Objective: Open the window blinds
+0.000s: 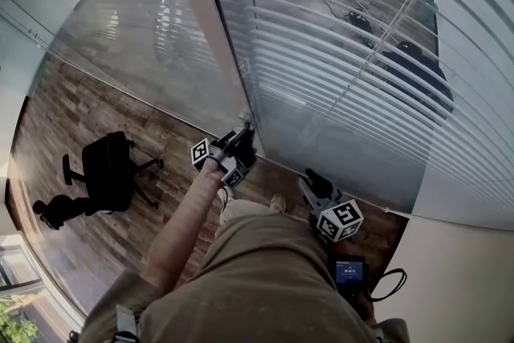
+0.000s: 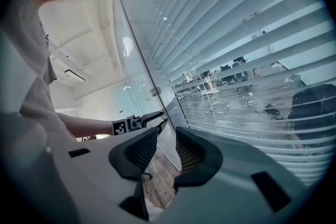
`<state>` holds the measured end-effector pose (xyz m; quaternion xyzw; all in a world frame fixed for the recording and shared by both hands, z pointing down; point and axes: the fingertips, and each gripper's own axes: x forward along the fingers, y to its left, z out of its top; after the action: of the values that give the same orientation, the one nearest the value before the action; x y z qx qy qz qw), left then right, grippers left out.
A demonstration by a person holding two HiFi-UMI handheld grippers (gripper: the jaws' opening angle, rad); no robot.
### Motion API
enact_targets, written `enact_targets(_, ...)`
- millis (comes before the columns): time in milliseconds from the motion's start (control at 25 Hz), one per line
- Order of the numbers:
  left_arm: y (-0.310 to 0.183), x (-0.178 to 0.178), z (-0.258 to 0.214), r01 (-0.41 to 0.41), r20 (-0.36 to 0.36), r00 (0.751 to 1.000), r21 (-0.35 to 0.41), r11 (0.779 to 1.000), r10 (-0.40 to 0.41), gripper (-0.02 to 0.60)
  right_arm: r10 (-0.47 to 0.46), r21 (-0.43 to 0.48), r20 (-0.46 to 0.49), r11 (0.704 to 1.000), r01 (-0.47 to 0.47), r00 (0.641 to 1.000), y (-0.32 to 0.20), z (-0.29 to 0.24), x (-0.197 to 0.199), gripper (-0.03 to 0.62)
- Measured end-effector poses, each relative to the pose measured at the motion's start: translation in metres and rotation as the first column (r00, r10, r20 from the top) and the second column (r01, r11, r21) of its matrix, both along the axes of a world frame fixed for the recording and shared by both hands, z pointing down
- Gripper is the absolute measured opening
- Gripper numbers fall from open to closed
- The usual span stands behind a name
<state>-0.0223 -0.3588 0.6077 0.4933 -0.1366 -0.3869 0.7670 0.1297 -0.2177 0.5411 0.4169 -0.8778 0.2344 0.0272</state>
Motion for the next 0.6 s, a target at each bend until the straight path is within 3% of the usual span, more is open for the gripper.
enact_targets(320, 0.0011, 0.0012, -0.0008, 0.043, -0.177, 0.983, -0.057, 0.997, -0.053, 0.133, -0.001, -0.003, -0.001, 1.0, 0.001, 1.0, 0.0027, -0.0015, -0.0014, 0.118)
enact_targets(600, -0.002, -0.0004, 0.0003, 0.076, -0.156, 0.984, -0.036, 0.996, -0.081, 0.133, -0.005, -0.003, -0.002, 1.0, 0.005, 1.0, 0.0023, -0.0018, -0.0027, 0.118)
